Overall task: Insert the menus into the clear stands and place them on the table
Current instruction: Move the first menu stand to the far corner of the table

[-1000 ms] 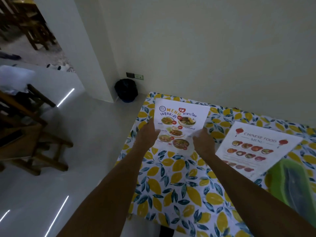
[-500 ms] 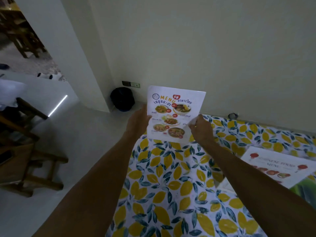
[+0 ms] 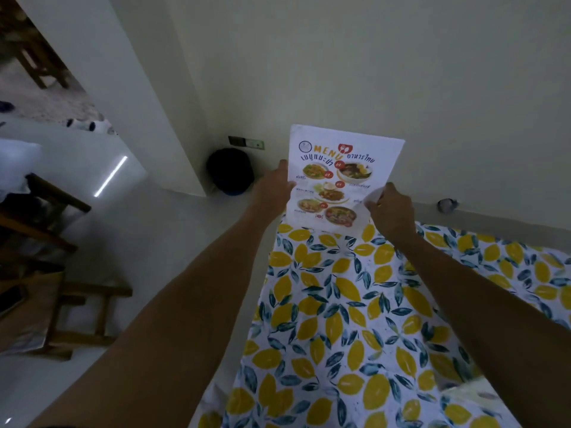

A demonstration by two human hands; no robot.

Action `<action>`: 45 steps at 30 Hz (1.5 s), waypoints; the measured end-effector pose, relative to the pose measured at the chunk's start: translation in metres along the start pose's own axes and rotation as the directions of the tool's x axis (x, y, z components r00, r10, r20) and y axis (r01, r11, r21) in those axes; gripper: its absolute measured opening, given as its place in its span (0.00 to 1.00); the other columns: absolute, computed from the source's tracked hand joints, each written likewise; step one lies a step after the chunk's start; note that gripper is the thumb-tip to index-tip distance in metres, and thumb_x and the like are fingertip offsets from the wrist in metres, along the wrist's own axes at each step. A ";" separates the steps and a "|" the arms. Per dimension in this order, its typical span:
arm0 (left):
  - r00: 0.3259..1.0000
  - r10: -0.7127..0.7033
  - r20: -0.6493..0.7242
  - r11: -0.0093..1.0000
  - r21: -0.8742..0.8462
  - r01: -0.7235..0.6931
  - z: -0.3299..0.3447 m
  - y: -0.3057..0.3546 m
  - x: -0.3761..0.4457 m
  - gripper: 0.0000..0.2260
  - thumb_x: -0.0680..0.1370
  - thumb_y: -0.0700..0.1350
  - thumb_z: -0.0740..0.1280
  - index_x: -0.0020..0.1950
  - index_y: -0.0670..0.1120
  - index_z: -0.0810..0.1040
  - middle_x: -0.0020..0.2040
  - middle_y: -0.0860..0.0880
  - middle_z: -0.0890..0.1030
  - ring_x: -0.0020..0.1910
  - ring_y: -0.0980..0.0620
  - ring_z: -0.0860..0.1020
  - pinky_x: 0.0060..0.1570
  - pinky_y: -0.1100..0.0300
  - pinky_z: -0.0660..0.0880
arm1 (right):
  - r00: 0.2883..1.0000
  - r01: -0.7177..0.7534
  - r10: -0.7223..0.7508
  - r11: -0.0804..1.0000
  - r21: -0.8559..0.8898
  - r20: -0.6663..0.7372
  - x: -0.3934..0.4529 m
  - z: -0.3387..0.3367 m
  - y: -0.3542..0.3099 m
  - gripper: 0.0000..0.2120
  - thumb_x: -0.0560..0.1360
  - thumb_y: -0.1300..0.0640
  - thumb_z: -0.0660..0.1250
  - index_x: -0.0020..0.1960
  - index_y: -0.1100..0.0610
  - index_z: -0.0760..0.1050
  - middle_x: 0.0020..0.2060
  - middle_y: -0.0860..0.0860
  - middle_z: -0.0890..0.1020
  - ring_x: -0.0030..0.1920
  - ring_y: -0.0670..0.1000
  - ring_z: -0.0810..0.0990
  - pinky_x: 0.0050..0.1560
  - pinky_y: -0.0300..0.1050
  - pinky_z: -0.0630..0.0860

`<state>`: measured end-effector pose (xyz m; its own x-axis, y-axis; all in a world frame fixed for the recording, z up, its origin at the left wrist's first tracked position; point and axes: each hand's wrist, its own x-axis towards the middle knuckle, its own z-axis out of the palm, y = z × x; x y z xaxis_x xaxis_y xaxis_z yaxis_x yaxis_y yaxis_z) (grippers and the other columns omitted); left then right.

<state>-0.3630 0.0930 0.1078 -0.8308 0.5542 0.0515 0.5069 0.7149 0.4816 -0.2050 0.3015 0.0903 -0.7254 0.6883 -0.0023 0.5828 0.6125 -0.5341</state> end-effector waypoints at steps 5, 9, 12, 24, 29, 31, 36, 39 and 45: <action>1.000 -0.004 0.028 1.000 0.021 0.004 0.017 -0.009 0.028 0.15 0.81 0.46 0.62 0.65 0.41 0.67 0.52 0.39 0.80 0.47 0.38 0.79 0.37 0.54 0.68 | 0.998 -0.056 0.057 0.998 -0.006 0.036 0.025 0.020 0.001 0.22 0.75 0.52 0.70 0.60 0.66 0.70 0.54 0.68 0.80 0.56 0.69 0.79 0.53 0.58 0.77; 0.999 -0.028 0.040 0.999 0.022 0.027 0.030 -0.019 0.038 0.17 0.81 0.46 0.62 0.67 0.41 0.67 0.53 0.39 0.80 0.48 0.39 0.79 0.37 0.55 0.66 | 0.996 -0.080 0.081 0.997 -0.023 0.045 0.029 0.037 0.003 0.22 0.76 0.52 0.69 0.62 0.67 0.69 0.55 0.68 0.80 0.56 0.69 0.79 0.53 0.56 0.76; 0.999 -0.045 0.027 0.999 -0.015 0.046 0.041 -0.023 0.042 0.16 0.81 0.45 0.62 0.67 0.41 0.67 0.53 0.40 0.80 0.48 0.39 0.79 0.38 0.55 0.68 | 0.994 -0.103 0.105 0.994 -0.036 0.038 0.031 0.045 0.002 0.22 0.77 0.52 0.67 0.62 0.66 0.69 0.55 0.68 0.80 0.56 0.68 0.79 0.54 0.57 0.76; 0.996 -0.034 0.078 0.999 -0.029 0.036 0.047 -0.031 0.055 0.15 0.79 0.44 0.65 0.64 0.41 0.69 0.55 0.40 0.80 0.52 0.39 0.78 0.42 0.55 0.67 | 0.996 -0.080 0.084 0.994 -0.080 0.039 0.036 0.044 0.005 0.17 0.78 0.54 0.66 0.60 0.66 0.68 0.52 0.68 0.80 0.54 0.68 0.80 0.50 0.56 0.77; 0.994 -0.014 0.111 0.996 -0.090 0.024 0.053 -0.026 0.053 0.16 0.79 0.46 0.64 0.65 0.43 0.70 0.53 0.41 0.81 0.50 0.40 0.80 0.47 0.47 0.77 | 0.994 -0.099 0.102 0.992 -0.078 0.040 0.030 0.035 0.016 0.19 0.78 0.54 0.66 0.62 0.66 0.68 0.54 0.68 0.80 0.55 0.69 0.80 0.51 0.58 0.77; 0.994 -0.008 0.113 0.995 -0.102 0.019 0.055 -0.024 0.054 0.16 0.79 0.46 0.65 0.65 0.43 0.70 0.52 0.41 0.81 0.49 0.41 0.80 0.47 0.46 0.78 | 0.994 -0.092 0.097 0.992 -0.089 0.048 0.030 0.035 0.017 0.20 0.79 0.53 0.66 0.62 0.66 0.68 0.54 0.68 0.80 0.55 0.69 0.80 0.50 0.57 0.77; 0.991 0.003 0.131 0.997 -0.082 0.008 0.056 -0.030 0.050 0.15 0.80 0.43 0.63 0.66 0.40 0.68 0.53 0.38 0.80 0.49 0.38 0.80 0.44 0.48 0.76 | 0.991 -0.106 0.110 0.993 -0.053 0.071 0.033 0.038 0.011 0.19 0.79 0.53 0.63 0.62 0.66 0.67 0.55 0.68 0.79 0.56 0.69 0.79 0.53 0.60 0.77; 0.989 0.022 0.144 1.000 -0.016 -0.020 0.055 -0.031 0.043 0.15 0.82 0.43 0.60 0.67 0.39 0.68 0.53 0.37 0.79 0.49 0.37 0.79 0.40 0.53 0.70 | 0.991 -0.115 0.117 0.993 -0.039 0.065 0.030 0.038 0.012 0.19 0.78 0.54 0.64 0.62 0.66 0.67 0.55 0.68 0.79 0.56 0.69 0.79 0.53 0.59 0.77; 0.979 -0.066 0.191 0.998 0.034 0.060 0.046 -0.021 0.034 0.18 0.82 0.48 0.59 0.69 0.40 0.67 0.57 0.39 0.78 0.53 0.37 0.78 0.47 0.50 0.74 | 0.986 -0.130 0.132 0.991 -0.033 0.098 0.026 0.027 0.018 0.18 0.76 0.54 0.66 0.60 0.65 0.67 0.54 0.65 0.81 0.55 0.68 0.80 0.53 0.56 0.76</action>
<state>-0.3913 0.1170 0.0591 -0.8032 0.5770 -0.1479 0.4634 0.7613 0.4536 -0.2231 0.3203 0.0579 -0.6741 0.7221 -0.1554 0.6838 0.5305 -0.5009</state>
